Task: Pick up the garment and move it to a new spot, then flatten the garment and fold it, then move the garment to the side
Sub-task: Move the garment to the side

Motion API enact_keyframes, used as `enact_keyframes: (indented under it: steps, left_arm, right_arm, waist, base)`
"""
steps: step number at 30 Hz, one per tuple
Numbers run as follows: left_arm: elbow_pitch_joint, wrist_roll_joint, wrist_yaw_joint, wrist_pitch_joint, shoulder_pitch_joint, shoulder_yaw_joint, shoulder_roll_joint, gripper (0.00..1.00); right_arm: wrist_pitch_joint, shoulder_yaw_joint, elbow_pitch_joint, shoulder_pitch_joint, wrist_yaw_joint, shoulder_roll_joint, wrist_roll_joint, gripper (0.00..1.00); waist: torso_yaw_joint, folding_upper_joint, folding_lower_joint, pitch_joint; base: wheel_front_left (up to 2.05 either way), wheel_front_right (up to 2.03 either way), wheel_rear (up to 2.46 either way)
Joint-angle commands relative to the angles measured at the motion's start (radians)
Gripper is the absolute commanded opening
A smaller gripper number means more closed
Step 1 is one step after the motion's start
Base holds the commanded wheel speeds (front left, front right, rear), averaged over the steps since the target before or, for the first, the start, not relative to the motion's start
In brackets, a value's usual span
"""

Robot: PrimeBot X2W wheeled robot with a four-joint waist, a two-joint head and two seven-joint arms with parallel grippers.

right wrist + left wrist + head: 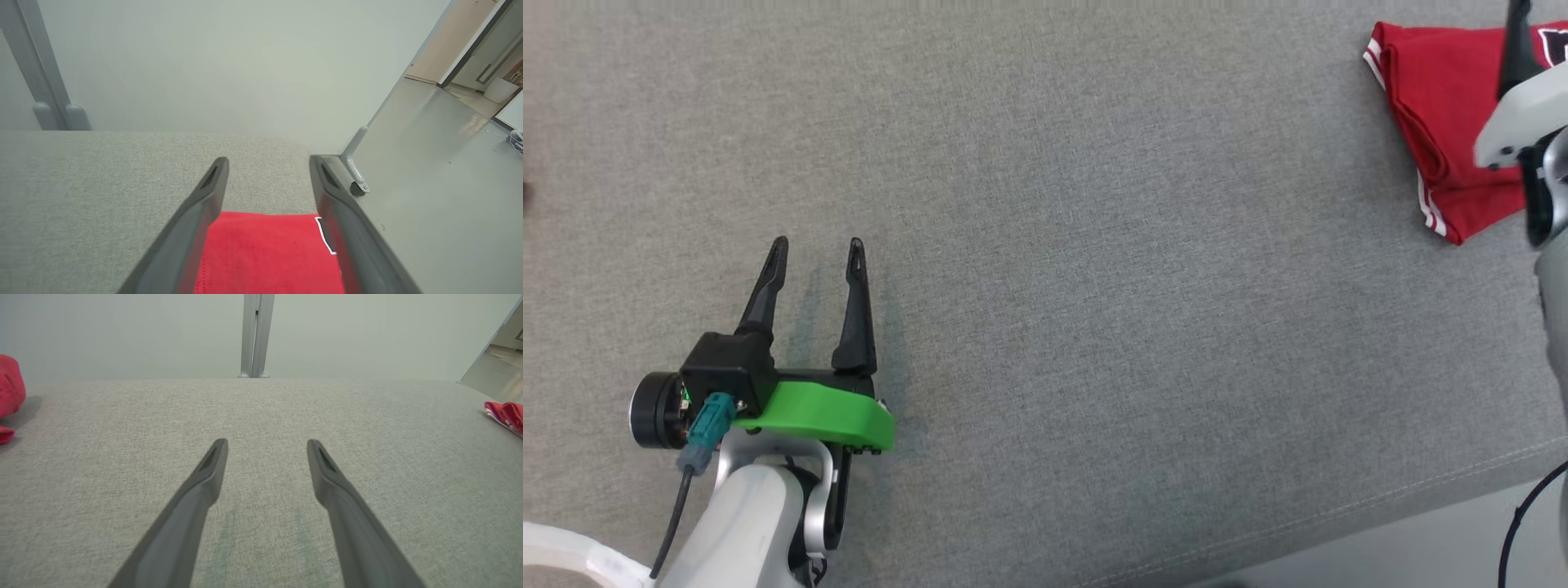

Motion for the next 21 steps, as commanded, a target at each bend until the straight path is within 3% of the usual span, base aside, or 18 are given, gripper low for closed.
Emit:
enact_keyframes:
  steps: [1, 7, 13, 21]
  left_arm:
    - [0.018, -0.005, -0.005, -0.018, -0.021, 0.005, -0.008, 1.00]
    - [0.092, -0.038, -0.012, -0.065, -0.011, 0.020, -0.050, 1.00]
    - [0.159, -0.062, -0.009, -0.091, 0.039, 0.043, -0.084, 1.00]
    - [0.205, -0.067, -0.022, -0.102, 0.117, 0.067, -0.111, 1.00]
  right_arm:
    - [-0.004, 0.012, -0.015, 0.030, -0.002, 0.027, 0.024, 1.00]
    - [-0.004, 0.107, -0.055, 0.115, -0.002, 0.084, 0.108, 1.00]
    - [-0.004, 0.178, -0.179, 0.263, -0.002, 0.140, 0.187, 1.00]
    - [-0.004, 0.169, -0.391, 0.514, -0.002, 0.197, 0.210, 1.00]
  waist:
    - [0.022, 0.0000, -0.0001, -0.058]
    - [0.061, 0.0000, -0.0001, -0.172]
    - [0.097, 0.0000, -0.0001, -0.277]
    - [0.143, 0.0000, -0.0001, -0.373]
  base:
    - [0.00, 0.00, 0.00]
    - [0.00, 0.00, 0.00]
    - [0.00, 0.00, 0.00]
    - [0.00, 0.00, 0.00]
